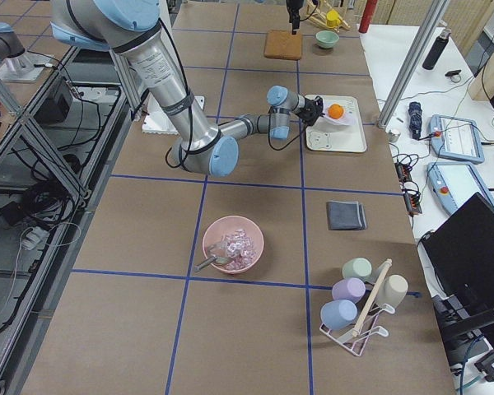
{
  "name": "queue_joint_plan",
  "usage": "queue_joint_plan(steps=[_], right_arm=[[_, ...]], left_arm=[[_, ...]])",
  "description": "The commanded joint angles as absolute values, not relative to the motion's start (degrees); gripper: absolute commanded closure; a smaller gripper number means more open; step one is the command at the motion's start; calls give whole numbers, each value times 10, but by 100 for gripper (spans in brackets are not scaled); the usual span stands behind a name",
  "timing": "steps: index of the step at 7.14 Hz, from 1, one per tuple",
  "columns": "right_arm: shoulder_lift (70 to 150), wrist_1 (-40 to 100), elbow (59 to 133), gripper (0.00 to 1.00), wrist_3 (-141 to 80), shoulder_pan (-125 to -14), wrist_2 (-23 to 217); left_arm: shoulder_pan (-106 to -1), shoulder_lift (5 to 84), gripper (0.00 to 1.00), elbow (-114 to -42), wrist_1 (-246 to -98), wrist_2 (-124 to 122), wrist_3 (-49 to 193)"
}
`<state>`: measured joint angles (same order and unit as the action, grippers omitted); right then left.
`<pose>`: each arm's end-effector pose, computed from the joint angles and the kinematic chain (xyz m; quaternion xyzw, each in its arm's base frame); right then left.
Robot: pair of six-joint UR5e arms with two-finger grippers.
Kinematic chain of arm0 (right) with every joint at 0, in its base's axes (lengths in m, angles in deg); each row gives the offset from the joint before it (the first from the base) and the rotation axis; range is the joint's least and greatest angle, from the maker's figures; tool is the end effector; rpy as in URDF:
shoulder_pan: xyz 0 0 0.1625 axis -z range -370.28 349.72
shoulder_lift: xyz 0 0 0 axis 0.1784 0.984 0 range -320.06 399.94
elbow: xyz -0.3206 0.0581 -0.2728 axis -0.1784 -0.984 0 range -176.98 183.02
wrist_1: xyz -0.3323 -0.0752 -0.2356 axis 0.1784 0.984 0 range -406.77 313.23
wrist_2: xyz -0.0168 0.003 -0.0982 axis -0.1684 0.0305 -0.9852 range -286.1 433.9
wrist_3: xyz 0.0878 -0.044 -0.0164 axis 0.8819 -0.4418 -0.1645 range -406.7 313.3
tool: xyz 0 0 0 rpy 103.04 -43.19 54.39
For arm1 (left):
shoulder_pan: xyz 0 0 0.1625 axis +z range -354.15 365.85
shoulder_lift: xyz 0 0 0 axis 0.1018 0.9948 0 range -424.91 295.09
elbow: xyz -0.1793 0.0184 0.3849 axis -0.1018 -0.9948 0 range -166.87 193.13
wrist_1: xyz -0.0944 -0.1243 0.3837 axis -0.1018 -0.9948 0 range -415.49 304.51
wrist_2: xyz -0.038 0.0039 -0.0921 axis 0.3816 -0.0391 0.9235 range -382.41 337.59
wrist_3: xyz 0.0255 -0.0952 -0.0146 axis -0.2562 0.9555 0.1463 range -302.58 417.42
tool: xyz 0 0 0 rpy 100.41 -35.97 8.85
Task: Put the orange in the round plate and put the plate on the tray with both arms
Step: 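Lower the plate onto the tray and open the right gripper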
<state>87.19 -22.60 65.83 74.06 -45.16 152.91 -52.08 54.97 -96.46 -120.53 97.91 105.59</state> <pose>-0.5510 -0.5698 0.2854 0.0959 -0.6460 0.4615 0.6004 0.2447 -0.5465 0.2698 -0.0080 0.3275 -0.0769 0.9417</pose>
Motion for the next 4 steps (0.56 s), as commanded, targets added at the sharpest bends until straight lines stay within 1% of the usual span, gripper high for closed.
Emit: queue_joint_plan(steps=[1,2,4], right_arm=[[875,-226,659,40,741,-452,1528],[876,-225,659,0,740,-452,1528],[884,-209,666,0,709,-468,1558]], left_arm=[[-521,551,2,-965,-1205,979,1057],[-521,550,2,-964,-1205,978,1056],[-521,551,2,-964,-1205,979,1057]])
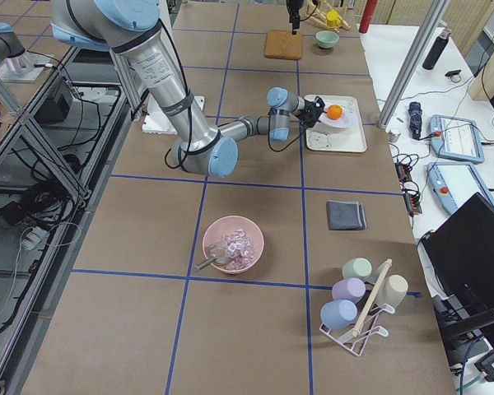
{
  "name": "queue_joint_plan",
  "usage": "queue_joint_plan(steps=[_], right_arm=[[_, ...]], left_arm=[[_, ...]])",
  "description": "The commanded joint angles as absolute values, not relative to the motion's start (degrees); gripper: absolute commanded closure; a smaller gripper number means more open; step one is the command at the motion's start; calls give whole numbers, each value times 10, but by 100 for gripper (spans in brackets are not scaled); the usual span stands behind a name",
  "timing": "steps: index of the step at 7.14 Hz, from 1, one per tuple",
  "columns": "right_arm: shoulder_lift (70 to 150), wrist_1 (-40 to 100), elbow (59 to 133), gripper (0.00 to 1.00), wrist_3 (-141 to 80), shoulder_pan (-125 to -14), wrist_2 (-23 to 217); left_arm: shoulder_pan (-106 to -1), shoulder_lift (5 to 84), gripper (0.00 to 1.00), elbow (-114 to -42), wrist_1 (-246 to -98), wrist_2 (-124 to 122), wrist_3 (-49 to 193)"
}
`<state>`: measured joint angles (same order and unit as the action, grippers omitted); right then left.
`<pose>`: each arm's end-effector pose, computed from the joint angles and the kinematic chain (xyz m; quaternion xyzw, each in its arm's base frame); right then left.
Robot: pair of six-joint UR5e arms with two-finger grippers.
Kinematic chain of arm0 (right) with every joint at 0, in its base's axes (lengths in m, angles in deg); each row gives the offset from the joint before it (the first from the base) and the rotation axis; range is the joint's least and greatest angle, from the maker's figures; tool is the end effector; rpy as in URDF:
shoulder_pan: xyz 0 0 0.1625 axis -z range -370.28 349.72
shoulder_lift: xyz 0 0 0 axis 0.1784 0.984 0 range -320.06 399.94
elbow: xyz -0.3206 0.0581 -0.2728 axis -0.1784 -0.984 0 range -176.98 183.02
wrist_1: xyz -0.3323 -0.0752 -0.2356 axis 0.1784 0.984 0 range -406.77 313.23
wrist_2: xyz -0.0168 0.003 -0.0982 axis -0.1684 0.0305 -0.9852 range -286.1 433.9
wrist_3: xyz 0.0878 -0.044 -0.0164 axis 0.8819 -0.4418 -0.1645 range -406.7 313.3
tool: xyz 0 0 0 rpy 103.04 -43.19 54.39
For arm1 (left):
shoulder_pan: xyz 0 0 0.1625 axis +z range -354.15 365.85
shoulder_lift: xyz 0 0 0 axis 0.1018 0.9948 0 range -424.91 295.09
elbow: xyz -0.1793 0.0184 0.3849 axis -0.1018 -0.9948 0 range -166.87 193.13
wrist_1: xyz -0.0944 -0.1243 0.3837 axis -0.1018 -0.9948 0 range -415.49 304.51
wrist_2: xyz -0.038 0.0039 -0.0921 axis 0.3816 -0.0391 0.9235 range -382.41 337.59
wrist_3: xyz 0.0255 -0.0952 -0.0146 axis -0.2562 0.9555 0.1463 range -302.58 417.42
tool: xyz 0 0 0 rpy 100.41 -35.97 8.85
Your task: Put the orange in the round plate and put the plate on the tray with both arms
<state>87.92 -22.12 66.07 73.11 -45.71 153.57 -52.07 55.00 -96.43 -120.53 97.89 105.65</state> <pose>-0.5449 -0.5733 0.2942 0.1002 -0.6388 0.4590 0.6093 0.2449 -0.5467 0.2697 -0.0081 0.3274 -0.0774 0.9417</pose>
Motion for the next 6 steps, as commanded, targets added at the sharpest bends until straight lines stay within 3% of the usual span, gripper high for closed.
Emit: queue_joint_plan(steps=[1,3,6], right_arm=[[893,-110,703,0,635,-482,1607],[911,80,787,0,504,-494,1657],[983,193,866,0,326,-555,1771]], left_arm=[[-523,551,2,-964,-1205,979,1056],[-525,551,2,-964,-1205,979,1056],[-536,549,2,-970,-1205,977,1043]])
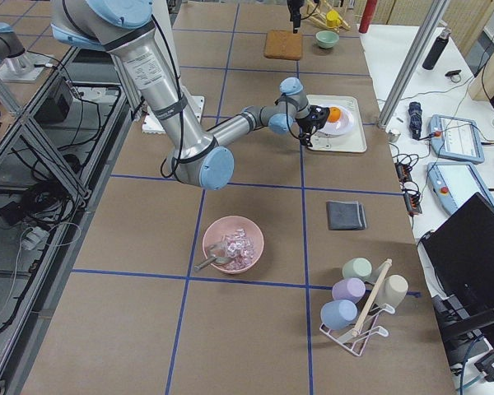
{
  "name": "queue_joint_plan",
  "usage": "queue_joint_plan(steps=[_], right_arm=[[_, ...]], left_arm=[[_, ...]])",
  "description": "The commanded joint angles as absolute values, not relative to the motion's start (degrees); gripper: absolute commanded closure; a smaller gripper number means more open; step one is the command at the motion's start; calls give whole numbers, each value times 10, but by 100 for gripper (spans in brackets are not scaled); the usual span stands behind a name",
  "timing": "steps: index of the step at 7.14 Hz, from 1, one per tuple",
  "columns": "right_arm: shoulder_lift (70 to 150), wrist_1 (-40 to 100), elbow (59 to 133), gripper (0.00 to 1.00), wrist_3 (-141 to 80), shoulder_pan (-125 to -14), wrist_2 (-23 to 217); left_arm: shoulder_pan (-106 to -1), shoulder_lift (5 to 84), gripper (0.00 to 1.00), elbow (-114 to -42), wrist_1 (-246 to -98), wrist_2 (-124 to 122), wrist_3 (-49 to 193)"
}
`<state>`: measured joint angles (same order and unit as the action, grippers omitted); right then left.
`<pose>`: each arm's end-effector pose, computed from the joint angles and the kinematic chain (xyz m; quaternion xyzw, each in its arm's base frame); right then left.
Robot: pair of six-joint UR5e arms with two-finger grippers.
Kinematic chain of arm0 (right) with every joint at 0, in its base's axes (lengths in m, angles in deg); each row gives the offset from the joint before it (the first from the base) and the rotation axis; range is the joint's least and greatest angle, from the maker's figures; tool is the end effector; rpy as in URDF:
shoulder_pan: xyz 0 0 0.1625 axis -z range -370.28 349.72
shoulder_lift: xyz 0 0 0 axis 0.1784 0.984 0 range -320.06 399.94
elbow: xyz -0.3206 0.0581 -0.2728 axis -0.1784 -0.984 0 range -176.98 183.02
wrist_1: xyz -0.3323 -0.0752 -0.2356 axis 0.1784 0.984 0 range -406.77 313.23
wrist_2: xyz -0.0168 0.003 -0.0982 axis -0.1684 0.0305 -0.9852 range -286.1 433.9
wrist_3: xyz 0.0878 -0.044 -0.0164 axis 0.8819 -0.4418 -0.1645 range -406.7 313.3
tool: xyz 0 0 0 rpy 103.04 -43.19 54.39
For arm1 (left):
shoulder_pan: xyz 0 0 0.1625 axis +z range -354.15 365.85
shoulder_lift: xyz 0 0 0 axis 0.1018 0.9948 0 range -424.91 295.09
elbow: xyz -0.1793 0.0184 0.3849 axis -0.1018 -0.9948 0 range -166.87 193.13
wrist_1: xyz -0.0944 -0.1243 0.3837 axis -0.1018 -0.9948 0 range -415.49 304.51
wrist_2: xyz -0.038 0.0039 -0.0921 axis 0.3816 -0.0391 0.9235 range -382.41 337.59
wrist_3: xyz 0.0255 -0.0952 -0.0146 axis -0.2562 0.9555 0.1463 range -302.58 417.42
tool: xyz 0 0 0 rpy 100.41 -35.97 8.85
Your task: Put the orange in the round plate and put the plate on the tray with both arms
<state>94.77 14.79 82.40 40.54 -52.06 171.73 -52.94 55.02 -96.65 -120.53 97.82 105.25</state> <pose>-0.4722 -0.5826 0.3267 0.1121 -0.4350 0.2695 0.8518 0.2360 -0.5496 0.2681 -0.0025 0.3282 -0.0808 0.9411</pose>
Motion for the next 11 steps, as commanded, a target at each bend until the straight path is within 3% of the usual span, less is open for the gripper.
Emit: queue_joint_plan(steps=[1,2,6,9,11], right_arm=[[1025,248,930,0,248,-597,1833],[1044,301,962,0,164,-623,1861],[1114,453,992,0,-195,-753,1939],[1200,451,961,0,-436,-886,2028],[1239,447,933,0,-449,-955,2092]], left_arm=[[-550,536,2,-986,-1192,979,955],[-571,496,2,-1023,-1187,981,905],[-649,423,2,-1024,-1190,984,787],[-771,400,2,-937,-1192,1064,654],[-822,382,2,-905,-1205,1065,648]])
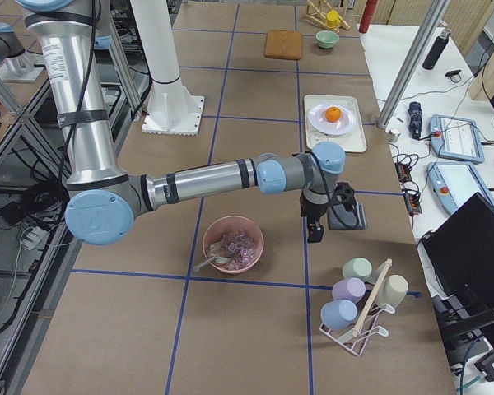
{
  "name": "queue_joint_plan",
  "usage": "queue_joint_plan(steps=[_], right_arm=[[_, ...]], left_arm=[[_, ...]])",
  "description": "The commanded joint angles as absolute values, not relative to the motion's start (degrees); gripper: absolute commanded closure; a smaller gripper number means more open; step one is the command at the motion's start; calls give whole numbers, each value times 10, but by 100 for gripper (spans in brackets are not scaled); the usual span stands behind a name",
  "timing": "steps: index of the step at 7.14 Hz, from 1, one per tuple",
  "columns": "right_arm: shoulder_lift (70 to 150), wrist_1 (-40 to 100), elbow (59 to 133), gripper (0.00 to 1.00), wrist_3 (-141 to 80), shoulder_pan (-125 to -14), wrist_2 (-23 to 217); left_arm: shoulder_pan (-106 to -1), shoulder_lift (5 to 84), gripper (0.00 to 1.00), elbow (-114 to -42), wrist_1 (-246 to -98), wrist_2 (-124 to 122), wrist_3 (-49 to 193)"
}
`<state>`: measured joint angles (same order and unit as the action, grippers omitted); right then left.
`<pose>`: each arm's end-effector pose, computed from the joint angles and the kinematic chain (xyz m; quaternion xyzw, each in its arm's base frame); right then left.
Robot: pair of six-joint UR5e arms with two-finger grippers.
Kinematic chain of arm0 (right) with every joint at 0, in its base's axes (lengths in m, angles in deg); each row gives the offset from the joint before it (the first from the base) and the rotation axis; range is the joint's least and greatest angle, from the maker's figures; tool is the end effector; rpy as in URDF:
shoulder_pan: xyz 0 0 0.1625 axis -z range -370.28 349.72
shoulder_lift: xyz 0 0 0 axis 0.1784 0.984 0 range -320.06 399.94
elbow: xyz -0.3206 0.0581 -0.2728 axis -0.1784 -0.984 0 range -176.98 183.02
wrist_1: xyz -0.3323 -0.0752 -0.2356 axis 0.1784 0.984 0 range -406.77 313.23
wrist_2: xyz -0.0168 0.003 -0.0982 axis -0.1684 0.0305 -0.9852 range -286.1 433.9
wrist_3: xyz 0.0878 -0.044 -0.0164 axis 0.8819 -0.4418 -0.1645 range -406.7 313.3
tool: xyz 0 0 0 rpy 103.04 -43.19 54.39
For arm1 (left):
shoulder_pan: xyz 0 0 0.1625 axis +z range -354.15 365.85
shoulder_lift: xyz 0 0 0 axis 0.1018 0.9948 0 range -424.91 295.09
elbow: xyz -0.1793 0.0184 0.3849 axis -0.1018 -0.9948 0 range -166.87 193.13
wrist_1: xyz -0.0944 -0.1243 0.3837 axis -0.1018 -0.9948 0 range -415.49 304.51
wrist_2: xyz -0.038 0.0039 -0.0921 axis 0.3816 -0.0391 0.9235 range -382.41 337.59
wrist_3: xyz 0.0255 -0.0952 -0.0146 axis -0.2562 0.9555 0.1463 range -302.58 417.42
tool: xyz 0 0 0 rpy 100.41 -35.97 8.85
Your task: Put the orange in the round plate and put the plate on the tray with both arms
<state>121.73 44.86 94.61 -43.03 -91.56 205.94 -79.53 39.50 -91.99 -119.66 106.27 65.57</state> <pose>-0.0184 -0.5600 0.5754 0.0276 -0.3629 -0.0665 0.9291 -0.0262 -0.5555 0.4520 -0.0065 0.3324 -0.0182 0.9429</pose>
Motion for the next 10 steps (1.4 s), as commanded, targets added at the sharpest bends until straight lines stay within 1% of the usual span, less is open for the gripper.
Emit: queue_joint_plan(steps=[1,2,3,5,6,9,10], right_arm=[[1243,447,934,0,-455,-966,2093],[1252,445,934,0,-472,-966,2091],[1253,445,938,0,-464,-966,2090],[1257,445,934,0,-472,-971,2090],[1275,445,942,0,-472,-974,2092],[1282,451,946,0,-472,-983,2100],[1283,452,947,0,-472,-983,2100]], left_arm=[[-822,347,2,-907,-1242,1066,649],[-822,314,2,-895,-1307,1064,653],[-829,312,2,-860,-1353,1065,653],[-837,265,2,-859,-1396,1068,649],[-837,244,2,-864,-1419,1068,649],[-836,234,2,-848,-1422,1111,649],[-836,236,2,-825,-1424,1109,648]])
